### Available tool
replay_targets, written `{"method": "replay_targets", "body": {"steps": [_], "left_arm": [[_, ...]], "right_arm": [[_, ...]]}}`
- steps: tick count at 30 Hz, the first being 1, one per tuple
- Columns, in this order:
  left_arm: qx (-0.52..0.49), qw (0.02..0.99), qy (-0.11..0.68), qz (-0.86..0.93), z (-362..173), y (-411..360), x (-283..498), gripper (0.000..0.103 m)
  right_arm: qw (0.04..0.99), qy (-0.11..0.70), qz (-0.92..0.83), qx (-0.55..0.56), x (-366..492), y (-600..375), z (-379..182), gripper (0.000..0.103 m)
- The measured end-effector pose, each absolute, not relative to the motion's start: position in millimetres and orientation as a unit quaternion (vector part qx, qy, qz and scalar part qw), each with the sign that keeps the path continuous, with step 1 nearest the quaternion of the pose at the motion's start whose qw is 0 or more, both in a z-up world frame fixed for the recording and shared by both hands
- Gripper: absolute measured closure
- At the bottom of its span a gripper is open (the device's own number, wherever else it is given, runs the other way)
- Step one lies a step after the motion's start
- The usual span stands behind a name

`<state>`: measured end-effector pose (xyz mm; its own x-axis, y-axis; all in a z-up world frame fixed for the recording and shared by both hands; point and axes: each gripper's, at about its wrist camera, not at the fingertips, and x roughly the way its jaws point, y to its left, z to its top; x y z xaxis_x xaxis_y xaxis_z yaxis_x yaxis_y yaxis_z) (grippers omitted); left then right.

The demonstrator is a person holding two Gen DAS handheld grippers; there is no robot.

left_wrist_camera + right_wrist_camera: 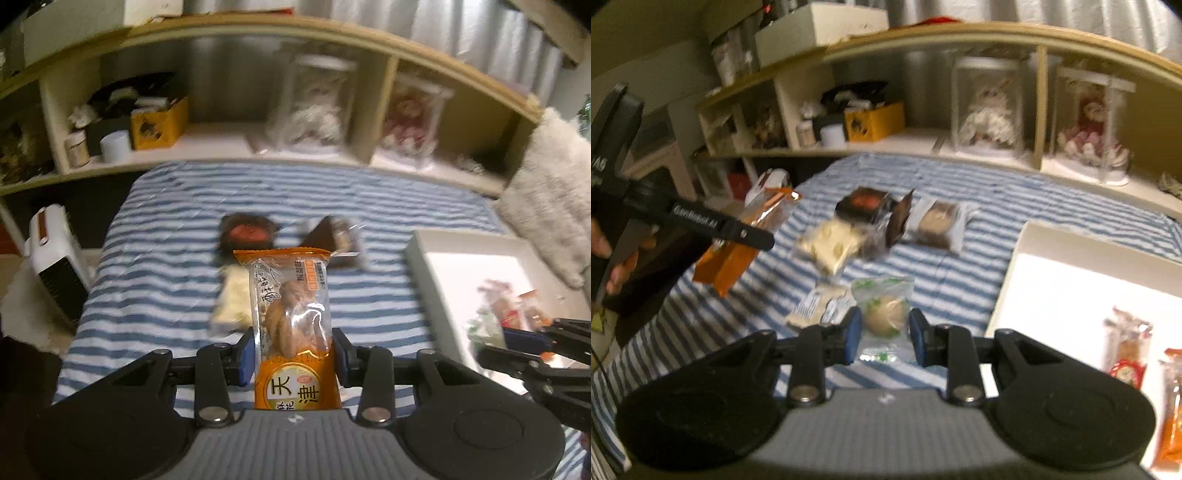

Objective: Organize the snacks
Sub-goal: 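Carry the orange pack with left tool while right tool carries cookie pack to tray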

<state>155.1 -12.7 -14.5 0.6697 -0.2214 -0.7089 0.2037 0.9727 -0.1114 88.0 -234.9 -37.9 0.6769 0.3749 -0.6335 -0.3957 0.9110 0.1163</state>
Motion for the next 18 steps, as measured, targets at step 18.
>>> {"method": "replay_targets", "body": {"steps": [18], "left_arm": [[-0.04,0.911,0.353,-0.208,7,-98,147,0.06]], "right_arm": [[0.947,0.291,0.125,0.05,69,-322,1,0.069]]}}
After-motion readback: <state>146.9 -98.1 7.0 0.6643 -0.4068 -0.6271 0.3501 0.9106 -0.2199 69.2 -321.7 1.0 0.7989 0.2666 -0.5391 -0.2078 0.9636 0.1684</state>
